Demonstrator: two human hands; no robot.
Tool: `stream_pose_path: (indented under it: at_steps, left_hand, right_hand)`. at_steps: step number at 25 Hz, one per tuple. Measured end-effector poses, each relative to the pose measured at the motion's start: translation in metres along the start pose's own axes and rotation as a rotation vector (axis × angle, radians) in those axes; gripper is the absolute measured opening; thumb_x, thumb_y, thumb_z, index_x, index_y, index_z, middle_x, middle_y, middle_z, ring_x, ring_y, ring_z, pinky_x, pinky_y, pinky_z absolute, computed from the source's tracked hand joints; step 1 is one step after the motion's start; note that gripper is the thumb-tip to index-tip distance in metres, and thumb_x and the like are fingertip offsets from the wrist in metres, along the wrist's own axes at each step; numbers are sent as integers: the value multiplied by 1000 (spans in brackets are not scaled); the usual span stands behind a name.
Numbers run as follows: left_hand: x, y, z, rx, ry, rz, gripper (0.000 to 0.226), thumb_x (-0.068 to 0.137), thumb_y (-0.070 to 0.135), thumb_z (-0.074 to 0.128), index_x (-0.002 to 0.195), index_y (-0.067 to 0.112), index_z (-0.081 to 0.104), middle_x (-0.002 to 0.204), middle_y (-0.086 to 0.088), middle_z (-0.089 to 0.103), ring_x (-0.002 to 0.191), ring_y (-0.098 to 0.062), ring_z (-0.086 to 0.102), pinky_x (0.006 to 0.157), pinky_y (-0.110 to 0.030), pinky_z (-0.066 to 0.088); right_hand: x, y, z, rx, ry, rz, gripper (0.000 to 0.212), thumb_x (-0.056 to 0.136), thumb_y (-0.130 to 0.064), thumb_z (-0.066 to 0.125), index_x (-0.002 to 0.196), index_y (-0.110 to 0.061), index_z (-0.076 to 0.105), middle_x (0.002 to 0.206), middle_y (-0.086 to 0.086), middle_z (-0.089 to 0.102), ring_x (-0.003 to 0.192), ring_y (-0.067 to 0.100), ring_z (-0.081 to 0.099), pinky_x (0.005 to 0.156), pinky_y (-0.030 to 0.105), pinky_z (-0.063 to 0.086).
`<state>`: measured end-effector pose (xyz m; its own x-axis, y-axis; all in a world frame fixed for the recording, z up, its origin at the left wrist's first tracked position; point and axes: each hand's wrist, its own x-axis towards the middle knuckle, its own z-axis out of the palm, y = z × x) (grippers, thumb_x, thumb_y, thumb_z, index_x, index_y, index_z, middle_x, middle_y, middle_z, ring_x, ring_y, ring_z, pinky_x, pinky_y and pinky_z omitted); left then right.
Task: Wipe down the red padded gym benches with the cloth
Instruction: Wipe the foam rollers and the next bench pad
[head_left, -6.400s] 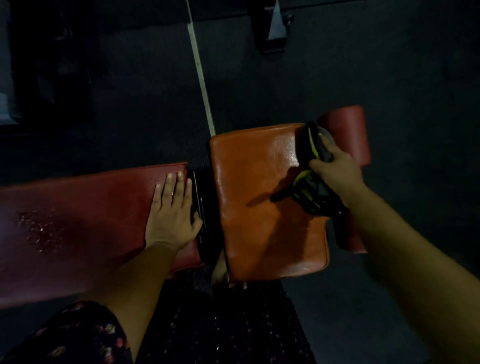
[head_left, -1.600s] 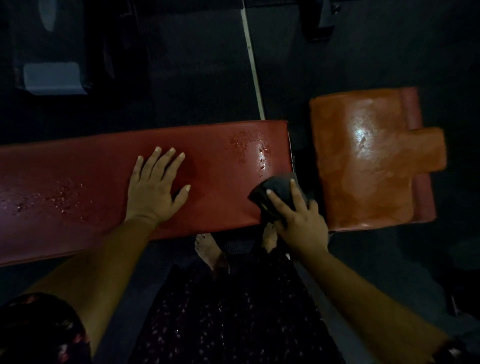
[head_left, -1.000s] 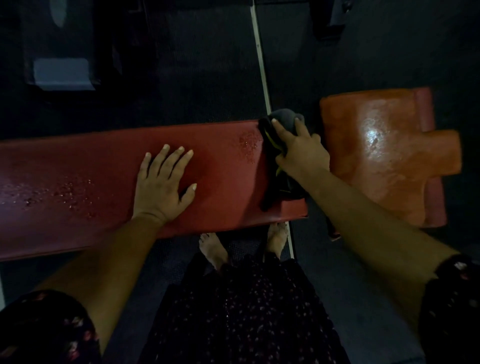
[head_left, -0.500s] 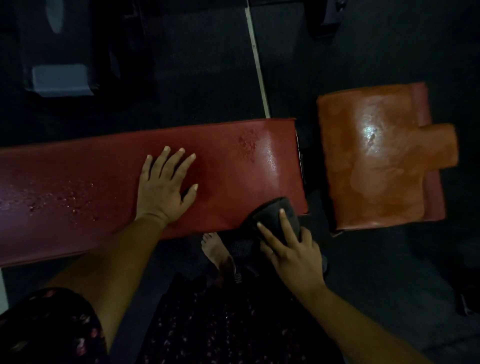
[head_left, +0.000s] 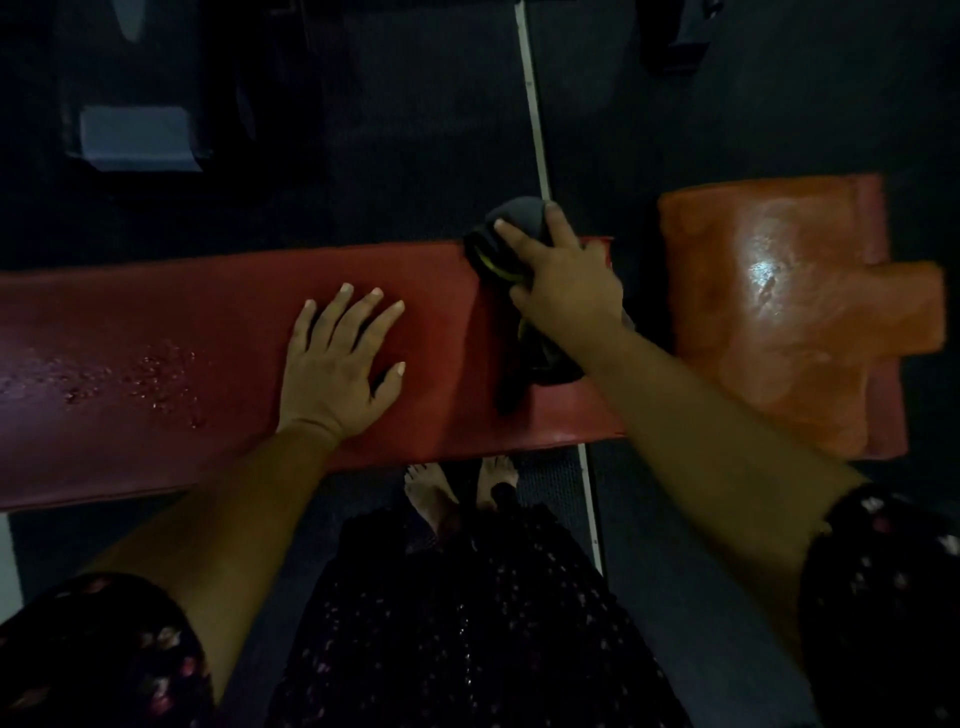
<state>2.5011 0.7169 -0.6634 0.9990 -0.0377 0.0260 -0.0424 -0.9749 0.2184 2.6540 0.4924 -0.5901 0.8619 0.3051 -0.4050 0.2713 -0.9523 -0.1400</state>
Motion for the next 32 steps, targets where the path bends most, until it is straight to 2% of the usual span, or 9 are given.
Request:
stream_pose_path:
  at_steps: [2,8,13,16,19,22,24,28,32]
  left_hand:
    - [1,1,1,-5,32,11,61,94,48,38,148,21,39,151,-8,42,144,-31,31,119,-54,15]
    - [0,3,1,-15,79,-18,60,92,46,42,147,23,37,150,-10,42,140,-32,36,117,-55,21]
    - [-12,1,-9,-57,44,-107,58,90,37,40,146,25,38,150,-11,42,138,-33,35,115,-57,24]
    - [-28,-8,-14,-43,18,-243,58,90,38,37,147,25,38,153,-10,38,141,-32,31,117,-55,20]
    - [-42,-14,-14,-15,-11,-372,59,93,44,34,150,25,35,155,-10,33,143,-32,28,118,-56,15]
    - [-51,-15,-8,-20,0,-402,59,95,42,33,151,23,33,156,-10,34,145,-32,25,118,-59,14]
    - [-53,-14,-5,-14,17,-401,58,96,41,32,152,23,32,157,-9,34,146,-31,24,118,-58,12]
    - [-55,-16,-1,-4,48,-414,58,97,43,30,152,25,33,157,-6,34,146,-29,25,119,-54,10]
    - [-56,-17,0,2,101,-397,56,98,40,31,151,24,32,156,-5,35,146,-28,26,120,-53,12]
  right_hand:
    - [22,-9,-10,-25,-56,-16,65,94,-35,54,149,-50,23,161,-2,13,126,39,36,79,40,43]
    - [-31,-26,12,-130,-49,-242,75,91,-27,55,151,-49,15,164,3,2,123,39,37,65,35,39]
    - [-126,-7,61,-208,-2,-349,88,69,-30,80,145,-42,38,154,12,35,85,35,52,49,32,41]
    - [-157,-7,78,-236,-71,-382,95,63,-33,84,145,-41,39,154,11,32,84,34,48,51,37,47]
    - [-155,-12,74,-311,-79,-604,85,67,-40,78,144,-43,42,155,9,25,91,37,46,54,38,49]
    - [-115,-13,60,-446,-80,-866,81,72,-43,77,143,-49,38,158,6,26,97,38,54,55,37,49]
    - [-83,-22,43,-398,-87,-834,79,77,-38,75,143,-52,34,160,4,23,98,36,53,58,39,51]
    - [-23,-38,15,-242,-109,-549,74,90,-38,58,147,-57,14,163,0,-4,116,37,41,72,37,47]
    - [33,-54,-9,-58,-136,-239,72,90,-34,57,150,-50,19,161,6,12,129,42,35,88,43,45]
